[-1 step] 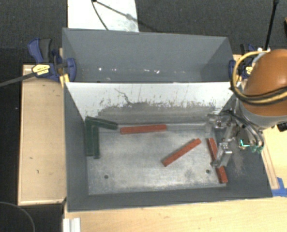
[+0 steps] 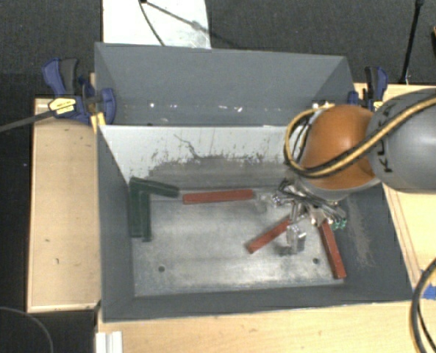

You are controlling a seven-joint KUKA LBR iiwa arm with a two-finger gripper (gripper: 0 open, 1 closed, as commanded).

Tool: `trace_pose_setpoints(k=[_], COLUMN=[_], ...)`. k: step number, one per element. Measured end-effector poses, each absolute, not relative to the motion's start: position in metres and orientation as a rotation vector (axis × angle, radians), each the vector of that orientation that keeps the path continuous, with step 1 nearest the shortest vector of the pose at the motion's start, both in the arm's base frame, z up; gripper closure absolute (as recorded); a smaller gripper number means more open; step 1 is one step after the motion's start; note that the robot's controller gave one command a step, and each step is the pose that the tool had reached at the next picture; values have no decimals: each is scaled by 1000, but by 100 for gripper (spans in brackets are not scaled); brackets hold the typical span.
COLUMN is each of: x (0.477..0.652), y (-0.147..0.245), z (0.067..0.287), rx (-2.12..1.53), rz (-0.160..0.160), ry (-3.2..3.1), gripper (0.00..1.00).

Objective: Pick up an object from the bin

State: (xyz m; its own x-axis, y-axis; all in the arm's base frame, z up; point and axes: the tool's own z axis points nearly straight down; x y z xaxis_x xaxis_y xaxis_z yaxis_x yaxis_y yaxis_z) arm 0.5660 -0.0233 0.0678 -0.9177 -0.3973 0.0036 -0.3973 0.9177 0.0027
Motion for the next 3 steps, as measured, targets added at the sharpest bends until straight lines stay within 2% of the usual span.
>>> trace_pose_setpoints(k=[1,2,3], x=[543,571,554], y=[-14,-5,-12], z=[101,101,69], rx=[834,1137,1334], rz=[-1,1,-2], ry=[-3026,-2935,-2843], gripper=[0,0,0])
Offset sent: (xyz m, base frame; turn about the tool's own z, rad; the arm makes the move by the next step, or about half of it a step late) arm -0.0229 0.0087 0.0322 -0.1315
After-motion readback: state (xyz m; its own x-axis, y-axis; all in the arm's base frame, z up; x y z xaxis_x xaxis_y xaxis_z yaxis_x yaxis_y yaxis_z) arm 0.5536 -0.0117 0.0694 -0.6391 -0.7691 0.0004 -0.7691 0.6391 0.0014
